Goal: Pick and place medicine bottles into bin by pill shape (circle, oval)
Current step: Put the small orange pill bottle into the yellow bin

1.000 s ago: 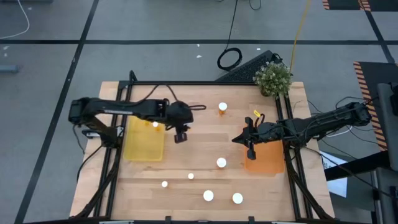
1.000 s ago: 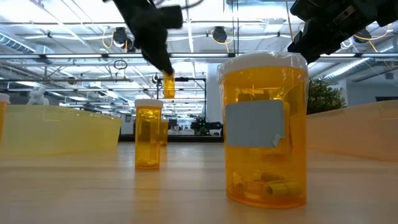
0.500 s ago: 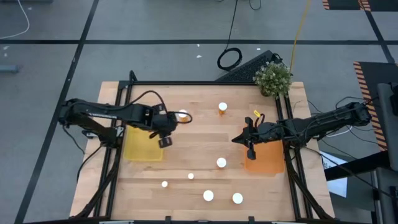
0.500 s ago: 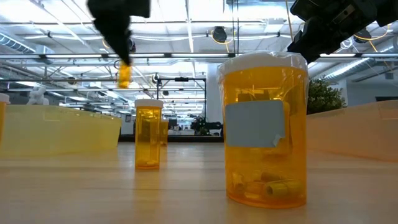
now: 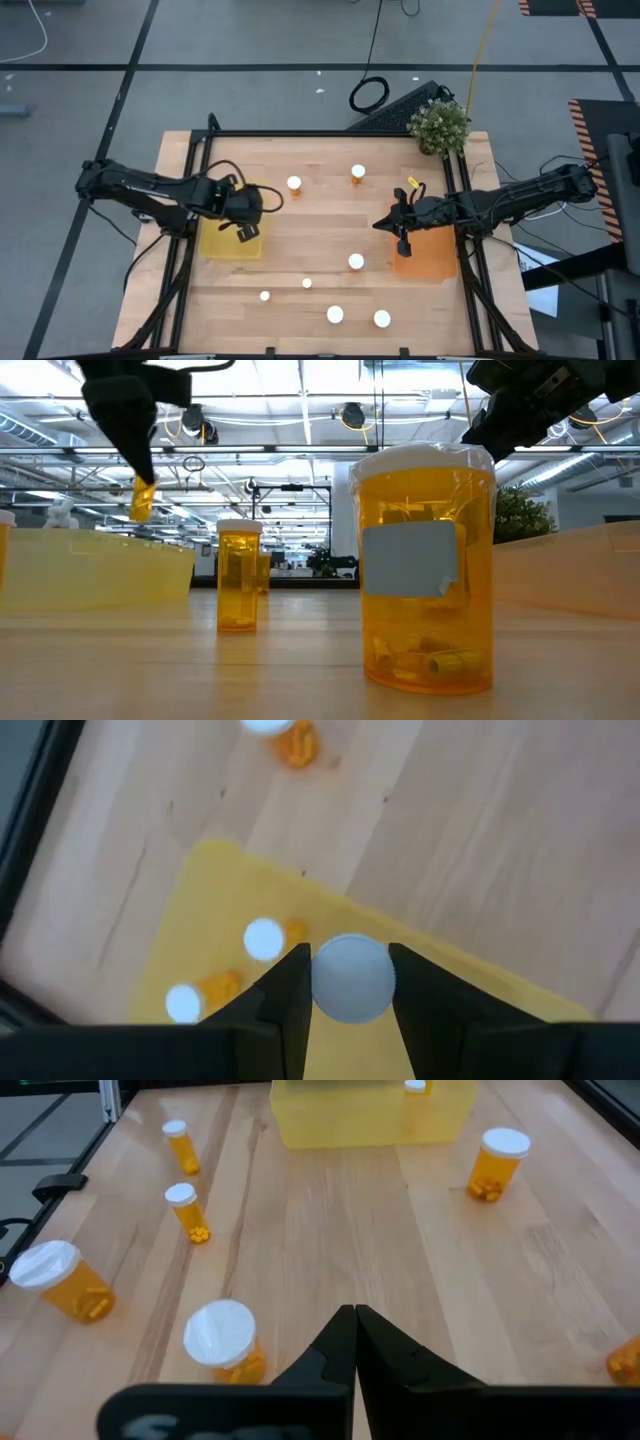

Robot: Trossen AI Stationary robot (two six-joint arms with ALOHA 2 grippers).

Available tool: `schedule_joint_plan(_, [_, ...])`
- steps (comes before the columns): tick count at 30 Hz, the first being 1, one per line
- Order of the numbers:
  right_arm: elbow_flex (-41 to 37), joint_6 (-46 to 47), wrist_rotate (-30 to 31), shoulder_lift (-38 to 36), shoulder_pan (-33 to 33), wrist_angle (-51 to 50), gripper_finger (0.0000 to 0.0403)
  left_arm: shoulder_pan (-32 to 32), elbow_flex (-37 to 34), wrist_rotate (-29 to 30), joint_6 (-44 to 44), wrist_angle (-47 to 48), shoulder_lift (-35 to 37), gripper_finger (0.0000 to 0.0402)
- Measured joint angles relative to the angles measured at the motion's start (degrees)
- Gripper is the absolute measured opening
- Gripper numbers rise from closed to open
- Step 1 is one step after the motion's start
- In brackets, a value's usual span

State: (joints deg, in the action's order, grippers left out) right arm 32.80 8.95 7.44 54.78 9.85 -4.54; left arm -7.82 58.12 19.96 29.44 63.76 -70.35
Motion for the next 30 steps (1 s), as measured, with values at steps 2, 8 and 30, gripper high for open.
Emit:
schedule_joint_plan(2, [0.00, -0.02, 0.00, 0.00, 0.00, 0.00, 0.0000, -0.19, -2.68, 0.15, 2.31, -0.28, 2.39, 0.0125])
schedule_joint_plan(8, [0.00, -0.01, 0.09, 0.00, 0.00, 0.00, 0.0000, -0.14, -10.84, 1.36, 8.16, -0.54, 9.69, 0.0125])
schedule_joint_plan(30, [0.00, -0.19, 0.29, 0.00, -0.04, 0.02, 0.0000, 2.09, -26.31, 3.06, 15.49, -5.74, 17.58, 0.0125])
